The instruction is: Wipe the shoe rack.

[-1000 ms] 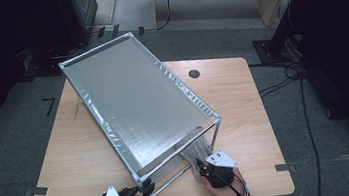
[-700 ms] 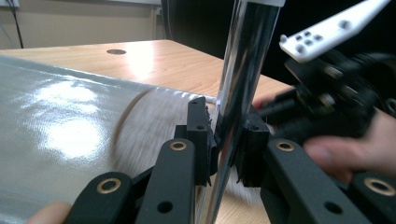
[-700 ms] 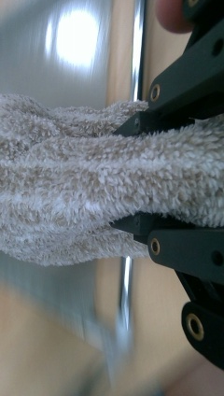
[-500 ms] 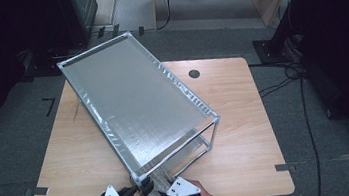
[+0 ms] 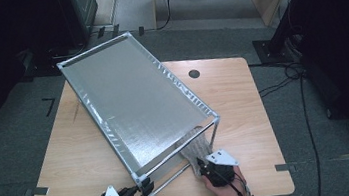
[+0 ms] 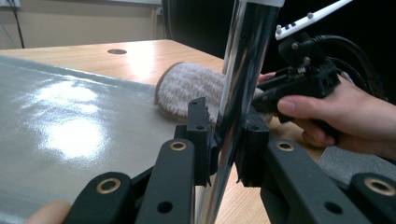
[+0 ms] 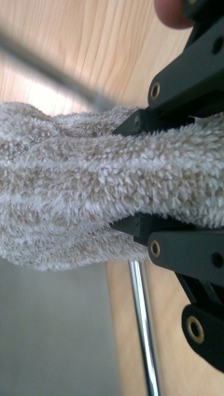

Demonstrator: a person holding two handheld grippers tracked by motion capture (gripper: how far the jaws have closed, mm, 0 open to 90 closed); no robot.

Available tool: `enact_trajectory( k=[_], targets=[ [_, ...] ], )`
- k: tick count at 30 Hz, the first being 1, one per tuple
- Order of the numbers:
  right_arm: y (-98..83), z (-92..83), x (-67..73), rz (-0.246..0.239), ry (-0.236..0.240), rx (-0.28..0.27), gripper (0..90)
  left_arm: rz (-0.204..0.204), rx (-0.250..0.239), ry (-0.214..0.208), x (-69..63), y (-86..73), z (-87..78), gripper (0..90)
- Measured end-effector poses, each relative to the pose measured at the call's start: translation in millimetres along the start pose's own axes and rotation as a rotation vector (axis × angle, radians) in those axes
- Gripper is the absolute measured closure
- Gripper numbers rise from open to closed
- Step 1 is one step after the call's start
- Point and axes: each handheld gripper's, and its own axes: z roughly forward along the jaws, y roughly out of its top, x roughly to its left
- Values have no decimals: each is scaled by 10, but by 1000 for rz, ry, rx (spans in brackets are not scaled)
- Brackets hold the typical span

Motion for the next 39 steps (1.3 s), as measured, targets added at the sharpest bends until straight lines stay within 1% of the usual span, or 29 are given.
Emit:
enact_trajectory(
  k=[1,3,4,7,8,9,10,11,12,13,14,16,18,20,22,24,25,27,30,33,36,37,39],
  targets=[
    [3,-7,-38,18,-3,-2,634,2,0,-1,-5,0,3,790],
    [9,-8,-39,12,5,-8,628,7,0,-8,-19,0,9,790],
    [14,-6,-9,10,10,-10,624,8,-1,-11,-25,-1,13,791],
    [59,13,115,-34,29,-31,614,14,0,-19,-38,-4,22,792],
    [88,16,147,-52,28,-45,600,16,1,-20,-41,-4,23,791],
    [117,23,170,-61,20,-68,566,17,1,-19,-45,-5,23,792],
    [148,35,175,-71,-11,-95,491,18,1,-18,-44,-6,22,792],
    [162,46,170,-71,-37,-108,437,18,1,-19,-43,-6,21,792],
    [174,62,154,-56,-67,-109,395,16,0,-19,-44,-7,21,792],
    [174,75,135,-43,-76,-103,359,19,1,-18,-44,-8,19,792],
    [159,103,107,-26,-77,-82,341,18,0,-18,-44,-9,18,792],
    [100,134,83,-20,-56,-51,391,18,0,-20,-42,-10,20,791],
    [51,143,71,-32,-36,-48,490,15,-2,-21,-42,-10,23,791],
    [50,137,63,-27,-27,-55,588,12,-2,-21,-42,-10,23,791],
    [46,141,81,-14,-22,-60,625,7,-3,-22,-43,-11,24,791],
    [40,146,128,-22,-22,-67,636,6,-3,-27,-43,-12,26,790],
    [39,146,169,-25,-7,-68,638,3,-2,-28,-45,-14,27,789],
    [35,144,263,-40,45,-68,639,0,-2,-30,-46,-14,31,789],
    [24,136,442,-77,123,-62,639,-1,-3,-29,-48,-15,34,789],
    [0,108,687,-123,238,-47,638,-1,-3,-30,-47,-15,34,789],
    [-33,59,920,-181,333,-39,638,-1,-3,-29,-47,-15,33,789],
    [-43,43,985,-200,354,-36,637,1,-3,-28,-48,-15,33,789],
    [-57,24,1056,-236,370,-42,637,1,-3,-26,-50,-14,32,788]
  ],
)
